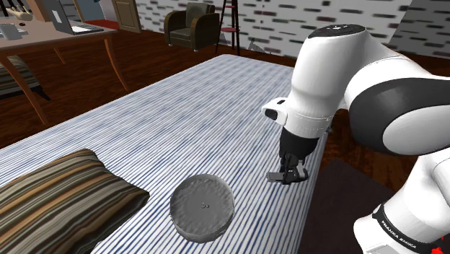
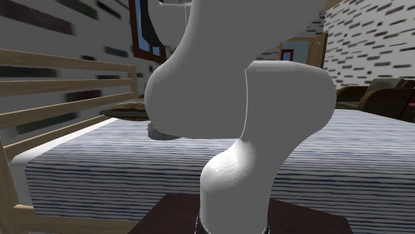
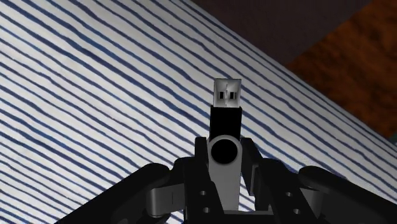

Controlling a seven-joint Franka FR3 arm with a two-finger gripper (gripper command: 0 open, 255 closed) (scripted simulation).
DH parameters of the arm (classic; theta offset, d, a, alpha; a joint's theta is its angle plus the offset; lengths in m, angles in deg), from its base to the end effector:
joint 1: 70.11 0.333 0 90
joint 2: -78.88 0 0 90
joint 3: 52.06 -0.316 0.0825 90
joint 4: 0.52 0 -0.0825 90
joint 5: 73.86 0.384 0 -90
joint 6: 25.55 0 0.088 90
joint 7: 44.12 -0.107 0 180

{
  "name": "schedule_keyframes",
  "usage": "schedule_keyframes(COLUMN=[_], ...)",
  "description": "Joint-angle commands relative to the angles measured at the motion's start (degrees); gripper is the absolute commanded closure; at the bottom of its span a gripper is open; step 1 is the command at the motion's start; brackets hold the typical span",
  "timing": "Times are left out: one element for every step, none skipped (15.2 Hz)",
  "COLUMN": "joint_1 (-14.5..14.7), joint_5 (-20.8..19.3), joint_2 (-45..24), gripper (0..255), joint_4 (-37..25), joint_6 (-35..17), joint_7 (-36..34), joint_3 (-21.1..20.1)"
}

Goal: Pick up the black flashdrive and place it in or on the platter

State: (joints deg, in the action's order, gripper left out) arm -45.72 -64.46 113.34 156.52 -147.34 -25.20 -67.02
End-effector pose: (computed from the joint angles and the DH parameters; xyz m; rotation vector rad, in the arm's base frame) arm 0.2669 0.2191 0.3881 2.8299 1.3364 -0.0337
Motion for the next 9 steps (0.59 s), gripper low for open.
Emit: schedule_keyframes(joint_1=[-0.2,-0.4,-0.6,-0.8,-1.0,-1.2,-1.5,-1.7,-1.8], joint_5=[-0.2,-0.4,-0.6,-1.0,-1.4,-1.9,-2.6,-3.2,-4.0], joint_2=[-2.1,-4.6,-7.1,-9.5,-11.9,-14.2,-16.6,-18.9,-21.2], gripper=[255,255,255,255,255,255,255,255,255], joint_4=[-2.4,-4.4,-6.4,-8.4,-10.5,-12.6,-14.8,-17.0,-19.3], joint_6=[0.3,-0.3,-0.8,-1.2,-1.6,-1.8,-1.9,-2.0,-2.0], joint_7=[-0.7,-1.6,-2.4,-3.4,-4.3,-5.3,-6.3,-7.3,-8.4], joint_3=[-0.5,-1.3,-2.1,-2.8,-3.5,-4.2,-4.9,-5.5,-6.1])
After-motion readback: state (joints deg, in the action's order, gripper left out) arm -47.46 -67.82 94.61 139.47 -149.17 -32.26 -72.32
